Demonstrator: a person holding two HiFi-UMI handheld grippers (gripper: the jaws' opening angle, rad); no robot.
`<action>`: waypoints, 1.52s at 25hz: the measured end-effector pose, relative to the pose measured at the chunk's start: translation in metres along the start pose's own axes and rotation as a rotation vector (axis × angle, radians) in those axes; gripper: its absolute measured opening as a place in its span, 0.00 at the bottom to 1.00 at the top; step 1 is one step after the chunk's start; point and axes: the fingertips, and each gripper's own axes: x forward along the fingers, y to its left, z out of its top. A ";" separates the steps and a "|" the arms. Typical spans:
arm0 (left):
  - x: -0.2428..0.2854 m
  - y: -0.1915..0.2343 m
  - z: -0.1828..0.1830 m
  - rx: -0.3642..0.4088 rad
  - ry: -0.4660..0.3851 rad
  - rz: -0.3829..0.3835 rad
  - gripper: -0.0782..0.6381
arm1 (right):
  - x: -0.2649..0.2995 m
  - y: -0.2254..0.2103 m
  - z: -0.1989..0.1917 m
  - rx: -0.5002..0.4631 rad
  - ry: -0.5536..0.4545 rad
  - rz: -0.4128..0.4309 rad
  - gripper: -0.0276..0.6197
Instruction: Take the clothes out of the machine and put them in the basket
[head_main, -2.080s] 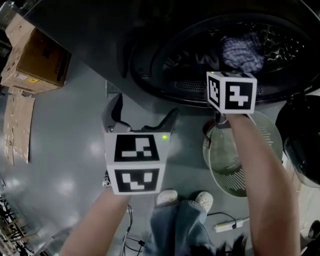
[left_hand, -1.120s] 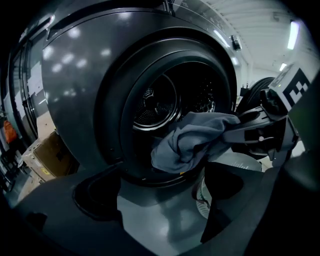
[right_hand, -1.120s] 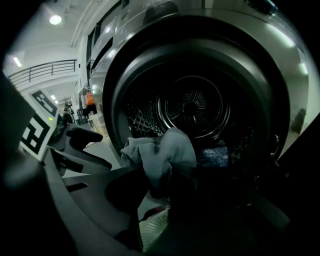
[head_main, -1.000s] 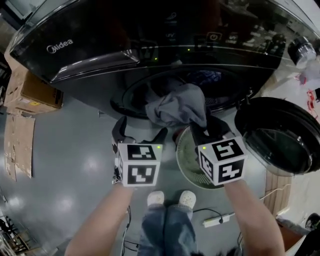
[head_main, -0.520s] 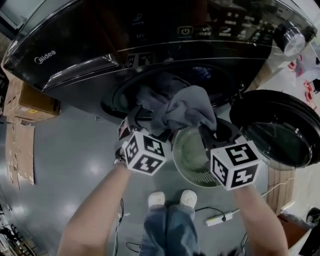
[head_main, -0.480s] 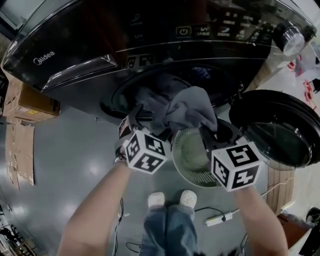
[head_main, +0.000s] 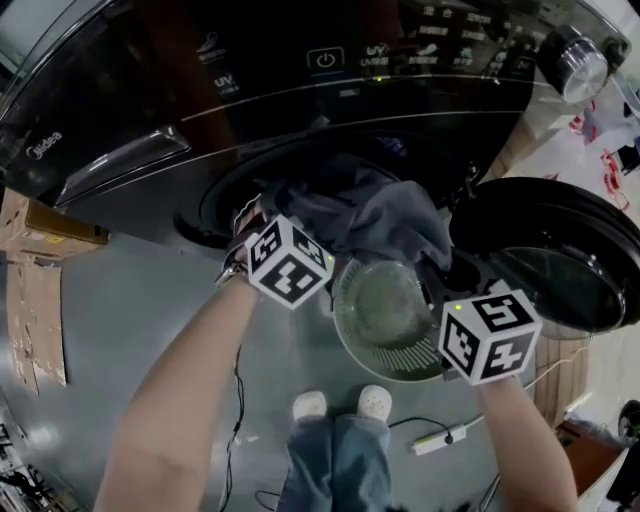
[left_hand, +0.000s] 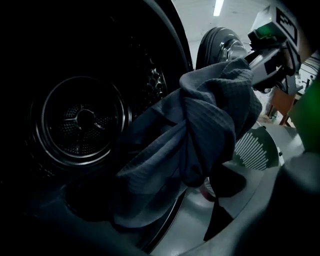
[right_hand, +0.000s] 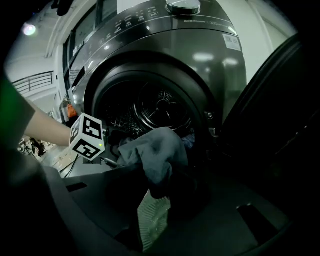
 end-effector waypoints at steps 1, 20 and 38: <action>0.007 0.002 0.000 0.001 0.013 -0.018 0.91 | 0.002 -0.001 -0.001 -0.003 0.000 0.000 0.18; 0.090 0.019 -0.023 0.119 0.154 -0.143 0.90 | 0.033 -0.010 -0.030 -0.044 0.026 0.021 0.18; -0.011 0.027 0.009 0.092 0.145 -0.061 0.35 | 0.001 0.007 0.001 0.012 -0.004 0.008 0.18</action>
